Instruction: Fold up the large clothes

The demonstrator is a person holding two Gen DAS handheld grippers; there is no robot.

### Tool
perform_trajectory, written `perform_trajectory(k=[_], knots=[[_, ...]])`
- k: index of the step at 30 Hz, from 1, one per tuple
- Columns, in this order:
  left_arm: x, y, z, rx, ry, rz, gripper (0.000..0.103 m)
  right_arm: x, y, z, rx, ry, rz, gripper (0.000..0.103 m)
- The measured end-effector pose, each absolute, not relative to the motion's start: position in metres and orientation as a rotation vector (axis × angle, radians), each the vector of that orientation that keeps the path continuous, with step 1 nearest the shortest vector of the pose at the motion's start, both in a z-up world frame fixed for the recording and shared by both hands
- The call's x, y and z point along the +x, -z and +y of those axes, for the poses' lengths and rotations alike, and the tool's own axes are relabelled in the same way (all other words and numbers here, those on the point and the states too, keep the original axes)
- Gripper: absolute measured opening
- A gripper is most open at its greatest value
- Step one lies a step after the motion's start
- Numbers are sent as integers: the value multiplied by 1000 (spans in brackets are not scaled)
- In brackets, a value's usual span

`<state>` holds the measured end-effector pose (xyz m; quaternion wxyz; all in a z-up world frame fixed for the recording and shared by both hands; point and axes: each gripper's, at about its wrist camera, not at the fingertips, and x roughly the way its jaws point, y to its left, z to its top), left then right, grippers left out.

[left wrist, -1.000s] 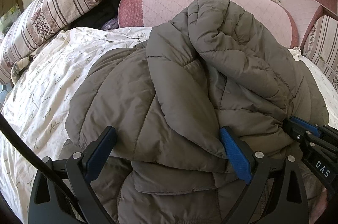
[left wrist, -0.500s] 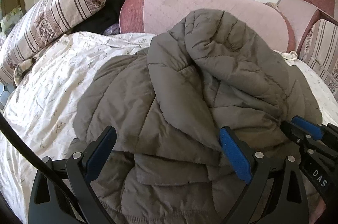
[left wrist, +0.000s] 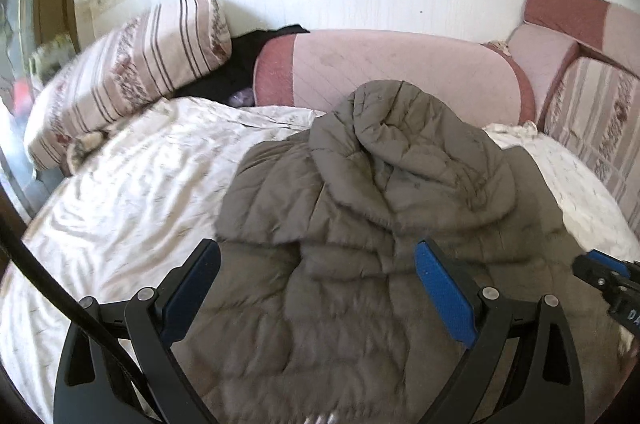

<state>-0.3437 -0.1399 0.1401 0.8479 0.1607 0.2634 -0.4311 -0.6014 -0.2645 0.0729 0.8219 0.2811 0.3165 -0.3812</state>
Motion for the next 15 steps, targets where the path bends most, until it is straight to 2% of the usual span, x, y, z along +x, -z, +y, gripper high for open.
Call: perform_trajectory(k=[6,15], knots=[[-381,-133,-82,351,929,593,98,-645,-54,-205,645,796,718,33],[-391,-77,-6,370,814,734,98,-658,-20,-151,647,752,828,34]])
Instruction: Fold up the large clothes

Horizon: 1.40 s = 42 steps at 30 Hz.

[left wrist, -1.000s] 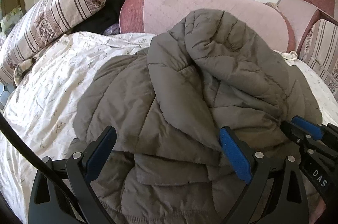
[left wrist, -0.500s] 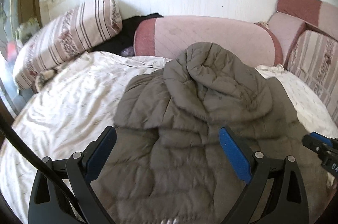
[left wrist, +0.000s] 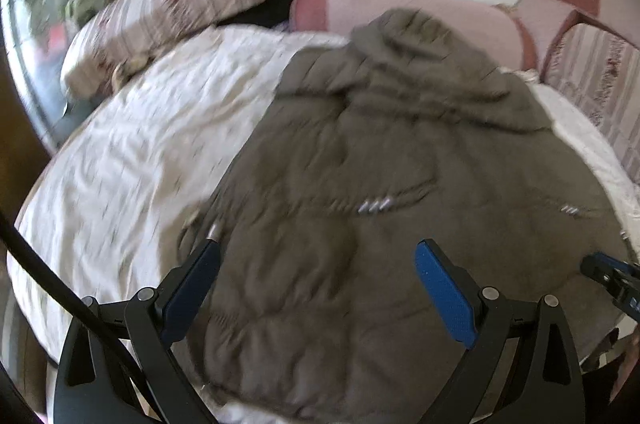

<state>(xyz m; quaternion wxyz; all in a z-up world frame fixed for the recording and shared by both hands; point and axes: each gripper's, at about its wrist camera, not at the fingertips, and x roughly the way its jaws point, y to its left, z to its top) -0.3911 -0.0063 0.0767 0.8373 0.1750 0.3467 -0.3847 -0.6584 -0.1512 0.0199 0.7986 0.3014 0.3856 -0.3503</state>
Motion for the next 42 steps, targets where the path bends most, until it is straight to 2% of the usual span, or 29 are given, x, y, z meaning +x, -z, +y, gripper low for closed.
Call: perform_trajectory(k=[5,8,12,19,23,29,35,42], knots=[[-379,-33,-8,387,803,882,97,-659,-9,-142,596,754,844,34],[-397,-25,-6,439,755,780,98,-666,-10,-141,606,744,827,34],[-411,-28,-8,444,721,732,98,-675,-14,-136,599,739,807,34],[-429,-64,-30,356,812,669,98,-718,-42,-137,569,842,712,34],[-448,-75,-47,326,856,556,98,-753,-59,-145,615,943,679,34],[-451,-50,-65,390,860,590,98,-822,-83,-142,622,985,679,36],[-433,-23,-75,384,792,683,98,-902,-66,-148,922,962,464,37],[-435,-16,-78,386,724,652,101,-931,-58,-153,991,982,436,37]])
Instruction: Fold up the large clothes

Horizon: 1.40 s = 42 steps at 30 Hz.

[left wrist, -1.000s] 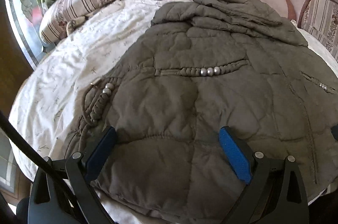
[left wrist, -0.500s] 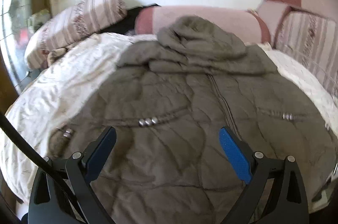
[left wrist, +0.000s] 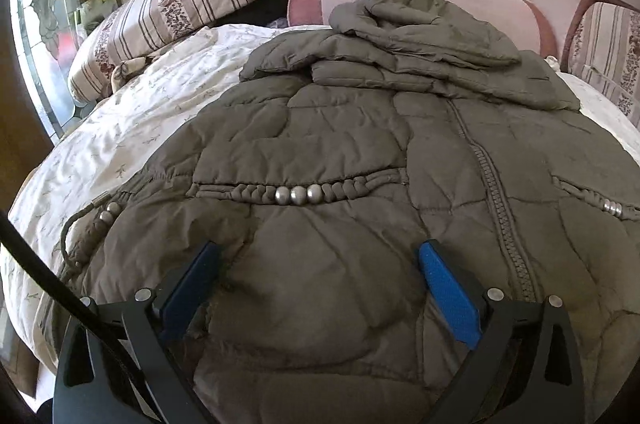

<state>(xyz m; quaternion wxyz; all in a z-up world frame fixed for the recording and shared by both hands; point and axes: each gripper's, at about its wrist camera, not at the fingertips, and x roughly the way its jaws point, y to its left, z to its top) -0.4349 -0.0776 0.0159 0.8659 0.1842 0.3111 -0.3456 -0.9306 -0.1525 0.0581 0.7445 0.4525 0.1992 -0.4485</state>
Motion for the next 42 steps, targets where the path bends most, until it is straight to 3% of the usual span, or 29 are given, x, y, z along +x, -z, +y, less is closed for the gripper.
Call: perform_trajectory(k=[30,36,42], knots=[[-430,-21,-65,348,773,743,101,-905,-62,-151,954,1000,481,43],[-421,-38,-51,278,744,725,101,-897,-63,-150,926,1008,518,44],[-364,-65,4,55,433,693,101,-904,-60,-152,942,1023,515,45]])
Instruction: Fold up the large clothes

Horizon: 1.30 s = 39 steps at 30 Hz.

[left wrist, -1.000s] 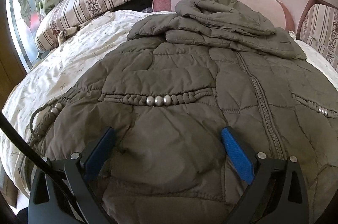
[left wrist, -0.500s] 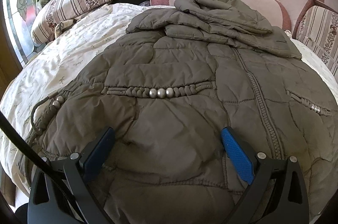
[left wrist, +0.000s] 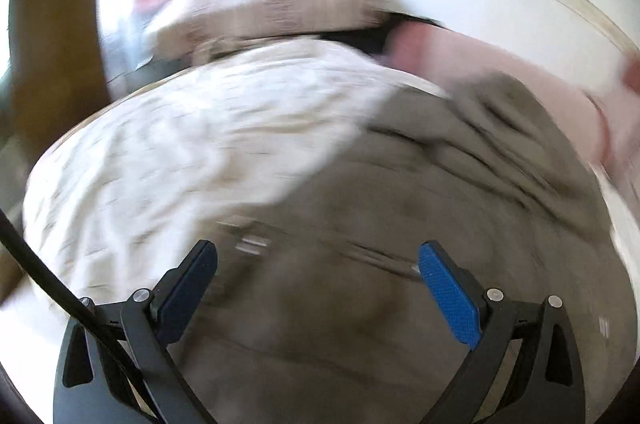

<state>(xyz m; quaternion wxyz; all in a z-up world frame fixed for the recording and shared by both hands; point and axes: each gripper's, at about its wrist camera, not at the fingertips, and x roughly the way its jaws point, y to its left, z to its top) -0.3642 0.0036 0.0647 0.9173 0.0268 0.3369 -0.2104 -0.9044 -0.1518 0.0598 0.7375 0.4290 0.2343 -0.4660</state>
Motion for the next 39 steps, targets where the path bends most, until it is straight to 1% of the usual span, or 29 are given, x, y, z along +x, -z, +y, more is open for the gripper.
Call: perform_trajectory(k=[2,6,8,16,22,27,33,39], knots=[[-342,-56,19,1,342,772,101,-908,-59,-153,949,1029,504,46],[-320,-36,29,-79,361,957,100,-908,-59,-154,946,1026,503,46],[-319,-32,29,-89,386,999,100,-907,-60,-153,941,1024,503,46],[-337,-29,25,-66,491,1027,100,-911,-61,-152,948,1015,468,47],[-332,-26,32,-72,595,1032,100,-911,-58,-165,969,972,400,52],[-328,-26,43,-73,718,1029,100,-904,-43,-194,1035,961,392,55],[-306,-31,73,-204,790,1037,100,-864,-6,-230,1085,886,508,55],[-281,-25,102,-400,819,1110,100,-847,14,-232,1172,738,490,55]])
